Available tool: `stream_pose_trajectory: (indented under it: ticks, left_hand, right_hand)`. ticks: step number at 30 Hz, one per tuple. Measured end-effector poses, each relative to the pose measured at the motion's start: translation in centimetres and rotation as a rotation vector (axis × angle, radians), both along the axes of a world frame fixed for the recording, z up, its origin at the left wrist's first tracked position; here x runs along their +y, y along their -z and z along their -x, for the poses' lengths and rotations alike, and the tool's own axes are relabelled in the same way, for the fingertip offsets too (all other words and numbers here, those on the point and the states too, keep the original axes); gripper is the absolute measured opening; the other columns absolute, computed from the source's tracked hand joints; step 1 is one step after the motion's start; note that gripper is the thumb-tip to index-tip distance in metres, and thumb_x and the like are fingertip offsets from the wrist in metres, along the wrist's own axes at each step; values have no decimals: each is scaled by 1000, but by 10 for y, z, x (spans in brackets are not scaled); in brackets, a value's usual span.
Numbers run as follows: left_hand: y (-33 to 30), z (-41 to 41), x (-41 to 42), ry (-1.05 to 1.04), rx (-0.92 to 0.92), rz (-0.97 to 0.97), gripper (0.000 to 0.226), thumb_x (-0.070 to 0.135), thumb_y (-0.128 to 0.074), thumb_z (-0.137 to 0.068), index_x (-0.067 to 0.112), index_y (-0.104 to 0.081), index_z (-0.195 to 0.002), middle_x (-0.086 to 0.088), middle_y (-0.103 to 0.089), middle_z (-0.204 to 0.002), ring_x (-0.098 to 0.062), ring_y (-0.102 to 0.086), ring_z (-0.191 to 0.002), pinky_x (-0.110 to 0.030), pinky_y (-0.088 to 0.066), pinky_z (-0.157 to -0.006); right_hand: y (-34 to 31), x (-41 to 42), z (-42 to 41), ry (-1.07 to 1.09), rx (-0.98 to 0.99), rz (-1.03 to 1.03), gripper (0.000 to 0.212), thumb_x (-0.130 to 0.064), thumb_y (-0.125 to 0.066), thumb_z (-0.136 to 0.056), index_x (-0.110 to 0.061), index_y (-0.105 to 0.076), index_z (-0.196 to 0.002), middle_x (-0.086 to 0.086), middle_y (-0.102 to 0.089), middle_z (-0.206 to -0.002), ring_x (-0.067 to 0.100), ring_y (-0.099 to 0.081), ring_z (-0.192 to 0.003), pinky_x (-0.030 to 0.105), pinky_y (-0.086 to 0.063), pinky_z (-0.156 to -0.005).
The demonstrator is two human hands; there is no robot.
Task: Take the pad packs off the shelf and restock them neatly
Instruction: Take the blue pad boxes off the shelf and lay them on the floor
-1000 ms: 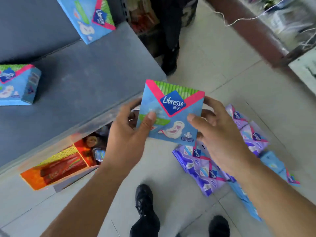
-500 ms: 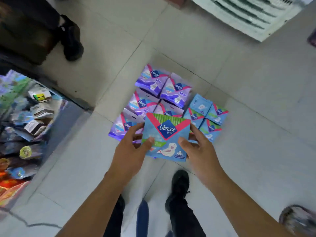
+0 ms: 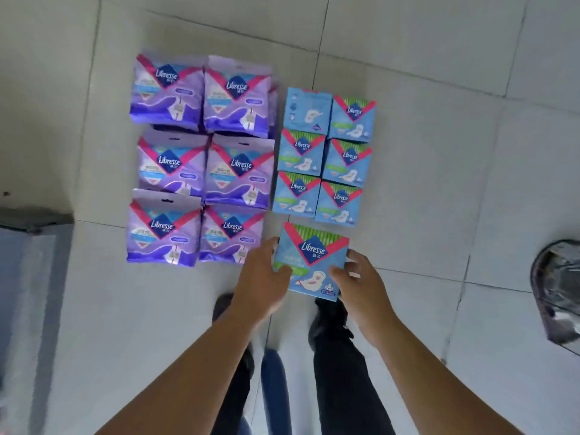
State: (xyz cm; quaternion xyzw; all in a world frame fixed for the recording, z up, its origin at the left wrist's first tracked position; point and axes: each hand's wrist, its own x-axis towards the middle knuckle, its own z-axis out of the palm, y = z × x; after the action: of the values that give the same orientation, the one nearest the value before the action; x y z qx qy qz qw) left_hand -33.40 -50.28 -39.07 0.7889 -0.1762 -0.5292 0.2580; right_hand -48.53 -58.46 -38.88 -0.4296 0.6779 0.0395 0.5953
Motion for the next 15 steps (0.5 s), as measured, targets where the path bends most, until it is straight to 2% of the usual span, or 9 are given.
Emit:
stream_pose_trajectory:
  ticks: [2,6,8,9,12,14,15]
  left_hand:
    - [44,15,8,-22,14,-77,27,0,-53,-84,14,-59,-106,1,-67,-97,-8,-60,-78,-6,-41,-57]
    - [130,38,18,-86,42,-209,20,9,-52,-88,18,-49,-105,-2,-63,-107,-15,-59,-90,-13,-40,-61]
    - [168,45,16,-76,25,-208,24,6,-51,-86,15,-56,-108,-1,-64,-106,-18,-61,-92,-8,-38,-57]
    - [182,46,14,-62,18,-208,27,5,-51,-86,14,-59,-111,0,-64,-104,-19,-60,-91,-10,-37,-57]
    - [215,43,8,-50,-27,-226,28,7,-51,-89,13,-59,-116,1,-59,-103,-21,-56,-94,-17,-35,-68]
    - [233,41,4,-31,-78,-221,34,10,-52,-89,8,-57,-123,-6,-60,-118,-26,-57,-110,-22,-40,-84]
    - [239,39,3,-32,-96,-216,36,12,-52,-88,8,-55,-124,-8,-60,-123,-27,-57,-112,-27,-43,-89]
  right_hand:
    - [52,14,6,-13,62,6,29,-17,-60,-91,-19,-56,-120,-2,-68,-107,11,-69,-88,22,-51,-68]
    - [151,29,17,-34,129,-3,29,-19,-58,-90,-19,-57,-119,-3,-68,-110,12,-68,-90,16,-50,-69]
    - [193,30,19,-55,131,14,30,-17,-57,-89,-18,-58,-119,-2,-68,-111,15,-67,-95,26,-53,-78]
    - [210,30,18,-80,132,16,31,-15,-57,-88,-17,-58,-119,-3,-67,-111,17,-66,-98,32,-53,-83]
    - [245,27,11,-160,101,37,32,-11,-55,-87,-19,-59,-118,-1,-65,-110,22,-64,-102,40,-52,-90]
    - [259,23,7,-188,61,62,34,-6,-52,-86,-18,-61,-116,2,-67,-110,23,-63,-102,40,-51,-91]
    - [261,21,3,-194,42,62,35,-3,-51,-85,-17,-62,-115,1,-67,-108,23,-63,-102,39,-51,-90]
